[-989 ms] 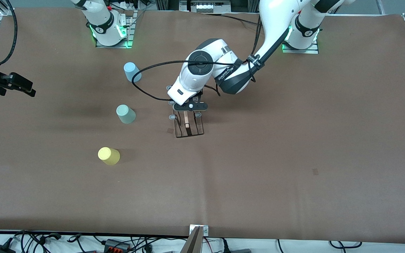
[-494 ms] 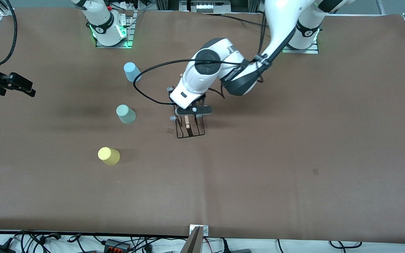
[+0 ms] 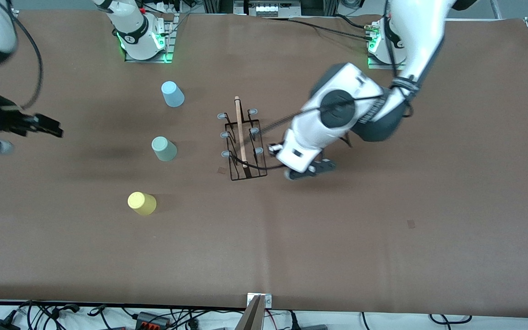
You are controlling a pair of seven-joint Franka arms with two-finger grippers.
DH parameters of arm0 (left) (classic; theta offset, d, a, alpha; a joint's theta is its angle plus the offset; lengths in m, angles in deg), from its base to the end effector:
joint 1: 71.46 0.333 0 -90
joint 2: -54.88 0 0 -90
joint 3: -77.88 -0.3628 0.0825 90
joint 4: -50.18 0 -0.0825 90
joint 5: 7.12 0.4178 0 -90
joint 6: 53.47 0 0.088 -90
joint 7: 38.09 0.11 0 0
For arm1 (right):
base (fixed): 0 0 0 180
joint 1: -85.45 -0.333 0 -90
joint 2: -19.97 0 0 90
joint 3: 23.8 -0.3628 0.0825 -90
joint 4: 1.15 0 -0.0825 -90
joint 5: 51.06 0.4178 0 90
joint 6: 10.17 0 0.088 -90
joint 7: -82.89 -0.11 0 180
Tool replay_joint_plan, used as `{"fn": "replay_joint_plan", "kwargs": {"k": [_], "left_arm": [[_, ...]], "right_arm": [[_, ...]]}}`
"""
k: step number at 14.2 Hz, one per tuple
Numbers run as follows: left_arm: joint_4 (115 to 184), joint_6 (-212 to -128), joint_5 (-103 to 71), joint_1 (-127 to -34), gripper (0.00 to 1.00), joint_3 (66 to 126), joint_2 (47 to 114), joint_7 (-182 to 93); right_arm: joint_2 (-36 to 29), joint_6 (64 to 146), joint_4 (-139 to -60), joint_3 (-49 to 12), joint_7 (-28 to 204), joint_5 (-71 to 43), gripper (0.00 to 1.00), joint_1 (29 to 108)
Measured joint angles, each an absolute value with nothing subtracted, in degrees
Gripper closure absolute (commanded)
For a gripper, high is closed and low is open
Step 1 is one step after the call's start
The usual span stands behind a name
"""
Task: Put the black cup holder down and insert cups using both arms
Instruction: 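Release the holder while the right gripper reaches the teal cup, then grasp the pale teal cup with the right gripper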
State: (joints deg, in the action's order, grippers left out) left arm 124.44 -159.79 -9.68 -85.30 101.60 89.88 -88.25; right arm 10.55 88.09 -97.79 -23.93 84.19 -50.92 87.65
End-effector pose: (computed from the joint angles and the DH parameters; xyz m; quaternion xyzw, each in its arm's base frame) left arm 0.6577 -0.4120 0.4383 0.9794 0.1480 -0.0962 0.0983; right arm 0.6369 -0.0229 0.5202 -0.9977 0.0070 0.0679 0.0034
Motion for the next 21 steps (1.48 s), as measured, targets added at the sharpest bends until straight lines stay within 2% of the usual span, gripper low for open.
{"fn": "replay_joint_plan", "kwargs": {"k": [3,8,11,14,16,18,19,20,21], "left_arm": [[124.43,-153.62,-9.68,-82.36,0.42,101.64,88.66,-84.54],[125.04,-152.13,-9.32,-78.84,0.37,100.2,87.69,-76.26],[127.54,-150.18,-9.32,-75.89,0.35,94.14,83.8,-62.43],[132.38,-147.3,-9.32,-75.27,0.33,86.8,77.49,-51.48],[134.99,-146.1,-9.32,-75.15,0.32,82.84,73.24,-47.4],[135.18,-145.26,-9.33,-74.4,0.27,80.71,70.01,-44.68],[135.03,-144.69,-9.33,-73.52,0.16,80.24,68.59,-43.25],[134.92,-143.98,-9.32,-72.6,0.0,80.02,67.42,-41.96],[134.85,-142.76,-9.32,-72.02,0.0,79.96,66.66,-41.18]], "right_arm": [[5.28,88.42,-97.59,-24.26,84.17,-50.91,0.0,85.06],[-0.74,91.4,-97.84,-24.58,79.73,-49.28,0.0,76.69],[-4.28,97.16,-101.35,-24.64,76.05,-49.24,0.0,72.94],[-5.08,105.2,-107.98,-24.63,74.22,-49.24,0.0,71.72],[-5.07,107.71,-110.76,-24.62,73.42,-49.24,0.0,71.59],[-5.02,108.02,-111.88,-24.57,72.43,-49.23,0.0,71.6],[-5.03,108.03,-112.36,-24.57,71.92,-49.23,0.0,71.58],[-5.02,108.04,-112.79,-24.59,71.67,-49.21,0.0,71.5],[-5.03,107.99,-113.12,-24.61,71.5,-49.05,0.0,71.38]]}}
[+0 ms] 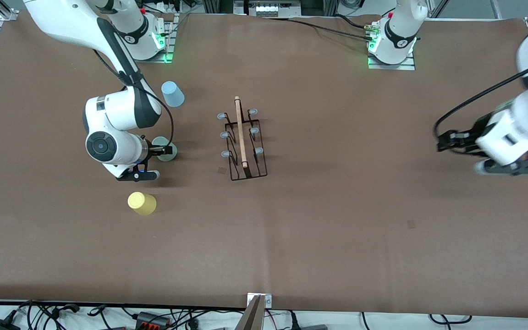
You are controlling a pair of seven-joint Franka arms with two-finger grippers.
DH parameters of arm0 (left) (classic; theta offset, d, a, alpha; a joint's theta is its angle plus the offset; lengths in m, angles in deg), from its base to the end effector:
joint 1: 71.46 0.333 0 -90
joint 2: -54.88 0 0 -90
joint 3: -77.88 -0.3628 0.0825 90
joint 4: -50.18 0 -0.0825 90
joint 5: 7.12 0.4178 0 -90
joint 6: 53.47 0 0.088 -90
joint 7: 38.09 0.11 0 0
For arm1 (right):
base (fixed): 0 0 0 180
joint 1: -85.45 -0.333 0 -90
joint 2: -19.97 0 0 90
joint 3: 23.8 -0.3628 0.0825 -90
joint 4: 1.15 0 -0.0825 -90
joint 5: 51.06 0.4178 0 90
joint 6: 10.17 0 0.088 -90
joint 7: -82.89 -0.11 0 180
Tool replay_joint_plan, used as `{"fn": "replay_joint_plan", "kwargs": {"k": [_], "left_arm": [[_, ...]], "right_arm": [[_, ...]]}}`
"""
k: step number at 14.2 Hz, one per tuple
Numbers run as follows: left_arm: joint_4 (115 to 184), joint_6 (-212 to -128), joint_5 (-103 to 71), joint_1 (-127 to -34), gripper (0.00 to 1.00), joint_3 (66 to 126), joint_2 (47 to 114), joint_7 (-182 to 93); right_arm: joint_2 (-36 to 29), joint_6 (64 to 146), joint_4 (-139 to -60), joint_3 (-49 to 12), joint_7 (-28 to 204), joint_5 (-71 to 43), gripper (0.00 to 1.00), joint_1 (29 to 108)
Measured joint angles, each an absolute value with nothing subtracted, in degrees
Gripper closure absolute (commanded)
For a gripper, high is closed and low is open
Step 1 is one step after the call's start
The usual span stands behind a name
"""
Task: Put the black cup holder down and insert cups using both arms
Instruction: 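Grasp the pale teal cup with the right gripper, then carry the teal cup and hang it on a holder peg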
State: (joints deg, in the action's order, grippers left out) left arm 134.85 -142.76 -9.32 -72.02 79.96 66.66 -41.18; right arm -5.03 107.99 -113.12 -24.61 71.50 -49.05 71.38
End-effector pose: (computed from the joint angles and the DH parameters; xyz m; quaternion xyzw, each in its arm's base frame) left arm 0.6521 -0.0320 0.5864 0.9978 0.0050 -0.0634 0.0197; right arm 0.6001 0.1612 0.2454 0.9862 0.0192 -0.1630 0.0206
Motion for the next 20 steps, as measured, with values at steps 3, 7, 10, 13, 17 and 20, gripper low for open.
{"fn": "replay_joint_plan", "kwargs": {"k": [3,7,10,13,17,20], "left_arm": [[134.99,-140.98,-9.33,-71.86,0.0,79.88,66.76,-41.03],[135.0,-140.96,-9.27,-71.66,0.0,77.56,66.96,-40.92],[135.05,-140.66,-5.87,-71.48,0.0,76.0,66.43,-40.91],[135.64,-140.56,-4.99,-71.42,0.0,74.65,66.36,-41.16],[139.34,-143.42,-4.99,-71.56,0.0,74.82,63.83,-42.47],[146.88,-147.1,-4.99,-71.56,0.0,74.84,58.85,-42.7]], "right_arm": [[-4.99,106.7,-113.42,-24.61,71.41,-46.2,0.0,71.22],[-5.18,105.98,-113.83,-24.61,71.41,-45.12,0.0,71.15],[-5.82,105.94,-114.25,-24.6,71.41,-45.1,0.58,71.13],[-5.81,104.15,-113.01,-24.6,71.35,-45.02,0.76,71.13],[-5.0,89.73,-101.2,-24.69,71.35,-43.93,0.76,71.03],[-3.31,81.73,-96.9,-26.66,71.35,-36.95,0.76,70.5]]}}
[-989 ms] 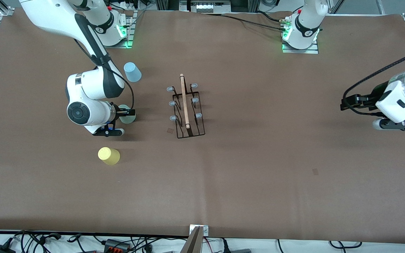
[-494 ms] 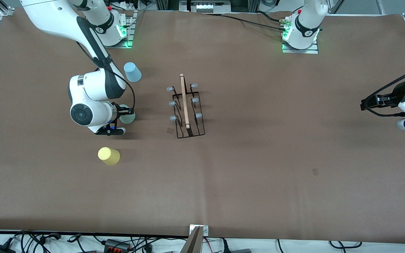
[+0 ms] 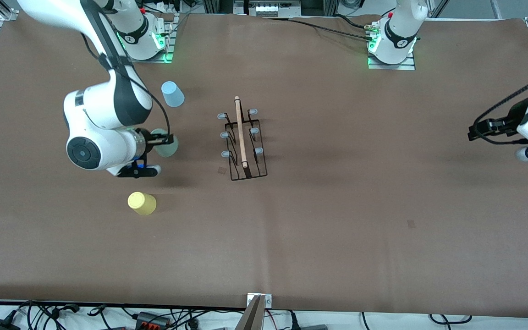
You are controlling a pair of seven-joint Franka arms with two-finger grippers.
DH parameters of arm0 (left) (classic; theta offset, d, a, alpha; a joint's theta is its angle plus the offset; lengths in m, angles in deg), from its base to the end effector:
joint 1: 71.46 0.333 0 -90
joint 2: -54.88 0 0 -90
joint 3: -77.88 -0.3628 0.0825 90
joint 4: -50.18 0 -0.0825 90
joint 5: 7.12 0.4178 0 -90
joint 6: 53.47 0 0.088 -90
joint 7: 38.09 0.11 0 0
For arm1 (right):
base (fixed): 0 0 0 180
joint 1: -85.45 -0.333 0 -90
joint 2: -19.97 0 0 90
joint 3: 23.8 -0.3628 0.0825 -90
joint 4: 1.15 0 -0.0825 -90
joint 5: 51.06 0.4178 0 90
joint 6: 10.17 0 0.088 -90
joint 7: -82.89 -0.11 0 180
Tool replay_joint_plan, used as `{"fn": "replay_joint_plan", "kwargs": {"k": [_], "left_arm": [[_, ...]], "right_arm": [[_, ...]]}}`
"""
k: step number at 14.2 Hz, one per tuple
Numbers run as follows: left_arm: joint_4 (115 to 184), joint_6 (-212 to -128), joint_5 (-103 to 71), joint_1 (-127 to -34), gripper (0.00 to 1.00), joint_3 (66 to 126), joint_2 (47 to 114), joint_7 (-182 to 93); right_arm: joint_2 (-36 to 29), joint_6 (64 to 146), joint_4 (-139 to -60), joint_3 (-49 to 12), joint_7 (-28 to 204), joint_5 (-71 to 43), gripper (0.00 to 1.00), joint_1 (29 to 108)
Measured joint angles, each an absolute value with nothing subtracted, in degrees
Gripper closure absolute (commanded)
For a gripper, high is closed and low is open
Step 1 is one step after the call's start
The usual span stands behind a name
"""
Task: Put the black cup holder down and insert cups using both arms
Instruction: 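Carry the teal cup and hang it on a holder peg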
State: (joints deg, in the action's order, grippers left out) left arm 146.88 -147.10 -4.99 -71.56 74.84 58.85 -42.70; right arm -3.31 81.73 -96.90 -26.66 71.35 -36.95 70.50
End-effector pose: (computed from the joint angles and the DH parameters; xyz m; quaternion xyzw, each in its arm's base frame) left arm 0.6062 0.0340 0.5731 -0.9959 -0.0634 0.0610 0.0212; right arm 0.6160 0.2218 0.3686 -0.9638 -0.0204 0.2575 0.0652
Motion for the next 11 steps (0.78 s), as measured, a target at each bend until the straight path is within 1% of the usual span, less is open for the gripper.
{"fn": "replay_joint_plan", "kwargs": {"k": [2,4,8,11], "left_arm": [[149.86,-147.67,-4.99,-71.58,0.0,74.94,56.6,-42.99],[151.22,-147.67,-4.99,-71.6,0.0,75.12,55.49,-43.12],[151.57,-148.28,-4.99,-71.61,0.0,75.17,55.28,-43.19],[151.56,-149.34,-4.99,-71.62,0.0,75.19,55.26,-43.29]], "right_arm": [[-2.84,80.72,-96.66,-27.95,70.18,-35.39,0.76,68.87],[-2.87,80.71,-96.1,-28.86,66.96,-34.94,0.76,66.74],[-2.86,80.69,-94.46,-29.8,60.75,-34.76,0.75,62.25],[-2.87,80.69,-94.13,-30.18,58.88,-34.02,0.75,60.47]]}}
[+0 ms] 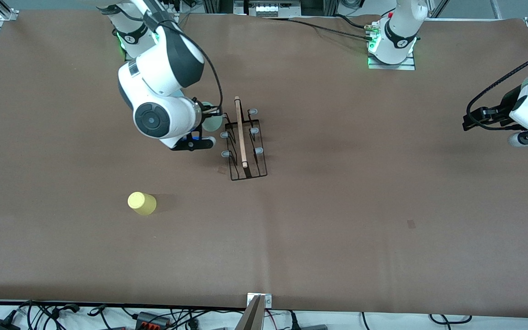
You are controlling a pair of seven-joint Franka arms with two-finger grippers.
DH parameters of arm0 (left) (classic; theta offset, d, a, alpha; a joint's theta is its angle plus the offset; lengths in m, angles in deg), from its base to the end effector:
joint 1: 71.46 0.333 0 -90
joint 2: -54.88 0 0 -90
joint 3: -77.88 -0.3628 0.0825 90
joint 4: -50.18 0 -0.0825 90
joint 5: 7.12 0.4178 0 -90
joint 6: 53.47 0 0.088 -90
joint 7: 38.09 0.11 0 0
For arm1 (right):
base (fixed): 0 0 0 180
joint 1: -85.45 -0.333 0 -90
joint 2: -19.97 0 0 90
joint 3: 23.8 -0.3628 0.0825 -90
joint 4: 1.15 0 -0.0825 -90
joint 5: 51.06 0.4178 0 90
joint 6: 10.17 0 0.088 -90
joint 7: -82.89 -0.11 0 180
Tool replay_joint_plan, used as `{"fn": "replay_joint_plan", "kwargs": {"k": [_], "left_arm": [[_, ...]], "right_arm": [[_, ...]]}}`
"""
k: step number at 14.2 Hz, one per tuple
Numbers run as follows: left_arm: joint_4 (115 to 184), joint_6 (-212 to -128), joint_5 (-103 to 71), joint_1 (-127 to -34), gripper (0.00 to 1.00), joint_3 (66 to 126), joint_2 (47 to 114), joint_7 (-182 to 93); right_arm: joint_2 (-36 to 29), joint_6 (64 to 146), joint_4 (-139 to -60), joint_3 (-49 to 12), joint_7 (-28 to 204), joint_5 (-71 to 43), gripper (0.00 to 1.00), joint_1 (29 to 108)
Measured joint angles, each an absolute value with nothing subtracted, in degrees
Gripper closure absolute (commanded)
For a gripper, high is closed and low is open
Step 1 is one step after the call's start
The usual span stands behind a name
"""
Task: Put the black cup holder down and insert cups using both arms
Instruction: 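Carry the teal cup and hang it on a holder peg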
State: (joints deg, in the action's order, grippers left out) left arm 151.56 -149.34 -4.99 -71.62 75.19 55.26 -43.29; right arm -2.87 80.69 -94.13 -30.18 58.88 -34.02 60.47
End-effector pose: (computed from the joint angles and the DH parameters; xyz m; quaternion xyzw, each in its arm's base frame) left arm 0.5863 0.0296 0.5725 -0.9964 -0.0645 0.0509 0.0197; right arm 0.5552 0.3657 0.3978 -0.9625 -0.0282 0.2654 0.0481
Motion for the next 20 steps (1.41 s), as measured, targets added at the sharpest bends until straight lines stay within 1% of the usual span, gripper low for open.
{"fn": "replay_joint_plan", "kwargs": {"k": [4,8,9,10,11,12,15,17,18,20], "left_arm": [[151.56,-151.04,-4.94,-71.62,0.0,75.2,55.25,-43.38],[151.56,-152.36,-2.87,-71.62,0.0,75.21,55.25,-43.38],[151.56,-152.36,-2.87,-71.62,0.0,75.21,55.25,-43.38],[151.57,-152.35,-2.87,-71.62,0.0,75.21,55.25,-43.39],[151.57,-152.27,-2.87,-71.61,0.0,75.2,55.25,-43.42],[151.57,-152.17,-2.87,-71.61,0.0,75.19,55.25,-43.44],[151.58,-152.14,-2.87,-71.6,0.0,75.16,55.25,-43.47],[151.58,-152.14,-2.87,-71.6,0.0,75.16,55.25,-43.46],[151.58,-152.14,-2.87,-71.6,0.0,75.16,55.25,-43.46],[151.58,-152.14,-2.87,-71.6,0.0,75.16,55.25,-43.46]], "right_arm": [[-3.55,80.7,-94.14,-30.53,58.75,-33.67,0.75,58.3],[-5.79,80.74,-94.15,-30.52,58.68,-33.67,0.75,57.44],[-6.37,80.79,-94.15,-30.52,58.68,-33.67,0.71,57.32],[-6.85,80.97,-94.16,-30.52,58.68,-33.68,0.47,57.19],[-7.3,81.4,-94.16,-30.52,58.68,-33.68,0.16,57.09],[-7.86,82.32,-94.17,-30.52,58.68,-33.69,0.0,57.01],[-9.54,85.39,-94.17,-30.46,56.49,-33.76,0.0,56.84],[-9.31,85.92,-93.58,-29.79,54.15,-34.08,0.0,56.97],[-8.68,85.95,-92.73,-28.85,53.33,-34.37,0.0,57.25],[-6.34,85.92,-90.66,-24.8,52.8,-35.53,0.0,58.59]]}}
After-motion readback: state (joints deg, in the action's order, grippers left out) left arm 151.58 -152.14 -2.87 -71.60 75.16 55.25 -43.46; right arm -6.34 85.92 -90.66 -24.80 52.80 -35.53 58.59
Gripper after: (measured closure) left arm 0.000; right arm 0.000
